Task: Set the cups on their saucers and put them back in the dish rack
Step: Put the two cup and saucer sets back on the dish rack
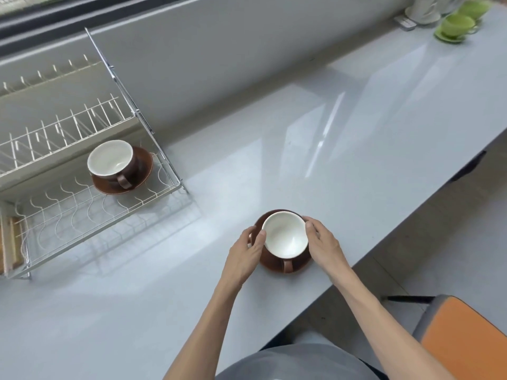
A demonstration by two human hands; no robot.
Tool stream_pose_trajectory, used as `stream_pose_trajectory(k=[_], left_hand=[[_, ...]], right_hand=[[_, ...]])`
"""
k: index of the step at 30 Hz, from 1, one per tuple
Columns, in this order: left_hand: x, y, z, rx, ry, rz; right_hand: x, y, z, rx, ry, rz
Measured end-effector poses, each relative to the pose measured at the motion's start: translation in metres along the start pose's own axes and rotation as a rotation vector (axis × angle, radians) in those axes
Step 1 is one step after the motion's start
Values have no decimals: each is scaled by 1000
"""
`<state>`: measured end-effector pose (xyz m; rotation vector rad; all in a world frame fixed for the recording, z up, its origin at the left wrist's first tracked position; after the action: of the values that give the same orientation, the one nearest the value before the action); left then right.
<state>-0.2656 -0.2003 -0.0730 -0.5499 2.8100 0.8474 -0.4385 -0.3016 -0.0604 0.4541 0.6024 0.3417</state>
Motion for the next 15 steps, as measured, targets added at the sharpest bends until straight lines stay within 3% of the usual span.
stream_pose_trajectory(k=[15], left_hand=[[-13, 6, 6, 43, 57, -46]], right_hand=[[16, 0, 9, -36, 51, 55]])
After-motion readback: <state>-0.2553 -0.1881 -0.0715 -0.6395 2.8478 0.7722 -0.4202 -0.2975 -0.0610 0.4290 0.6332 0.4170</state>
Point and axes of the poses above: each hand's wrist, its own y-axis away from the middle knuckle, its own x-axis out of the palm, z = x × y, the point moved 5 cm from there along -y, towards the middle knuckle, and after that the axes turned 6 degrees about x, right-handed, at the moved point
